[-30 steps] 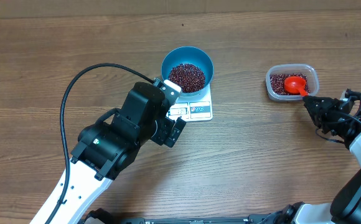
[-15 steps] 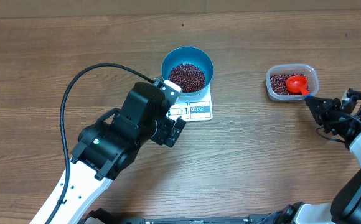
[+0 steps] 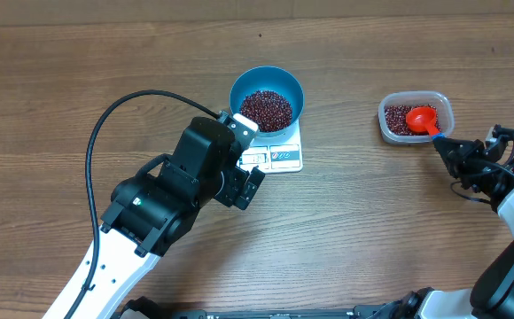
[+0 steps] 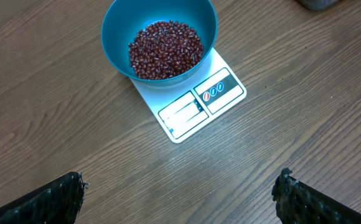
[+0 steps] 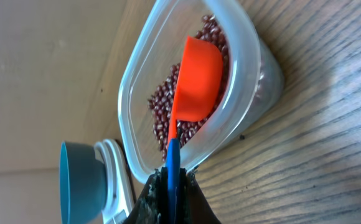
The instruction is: Scoop item into bowl and weigh 150g on scale
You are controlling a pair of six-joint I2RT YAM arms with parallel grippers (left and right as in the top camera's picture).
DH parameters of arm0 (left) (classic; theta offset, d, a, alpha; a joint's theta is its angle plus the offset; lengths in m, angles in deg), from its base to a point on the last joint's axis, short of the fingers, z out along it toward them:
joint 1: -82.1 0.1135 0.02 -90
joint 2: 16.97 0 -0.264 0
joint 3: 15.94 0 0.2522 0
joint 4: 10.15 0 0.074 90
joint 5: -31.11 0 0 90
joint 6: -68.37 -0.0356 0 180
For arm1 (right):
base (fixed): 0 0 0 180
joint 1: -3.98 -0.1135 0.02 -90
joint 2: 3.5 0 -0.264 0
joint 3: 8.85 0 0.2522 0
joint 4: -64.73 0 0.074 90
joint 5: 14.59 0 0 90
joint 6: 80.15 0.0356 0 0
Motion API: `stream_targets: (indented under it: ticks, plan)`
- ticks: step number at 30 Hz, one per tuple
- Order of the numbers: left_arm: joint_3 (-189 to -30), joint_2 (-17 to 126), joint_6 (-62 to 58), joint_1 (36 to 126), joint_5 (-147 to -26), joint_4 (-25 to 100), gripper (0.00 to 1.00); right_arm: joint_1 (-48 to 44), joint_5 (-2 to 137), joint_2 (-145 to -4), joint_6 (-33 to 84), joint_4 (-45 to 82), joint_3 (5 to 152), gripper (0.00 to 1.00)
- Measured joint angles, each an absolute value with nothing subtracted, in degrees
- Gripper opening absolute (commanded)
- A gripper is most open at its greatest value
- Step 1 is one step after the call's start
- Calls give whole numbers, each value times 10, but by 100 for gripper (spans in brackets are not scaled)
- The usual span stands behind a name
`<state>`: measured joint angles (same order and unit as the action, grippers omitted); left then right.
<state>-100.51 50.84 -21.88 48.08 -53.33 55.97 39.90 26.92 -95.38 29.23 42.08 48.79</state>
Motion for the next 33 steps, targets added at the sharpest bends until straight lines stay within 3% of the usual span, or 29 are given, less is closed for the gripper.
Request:
stream_targets:
  ticks: [13, 24, 33]
  plan:
    - [-1005, 508, -219, 481, -533, 560, 100, 399, 271, -954, 108, 228, 594, 4]
    - [-1005, 508, -219, 481, -533, 560, 100, 393, 393, -954, -10, 80, 733, 4]
    - [-1005, 508, -219, 481, -533, 560, 100, 271, 556, -954, -89, 58, 747, 4]
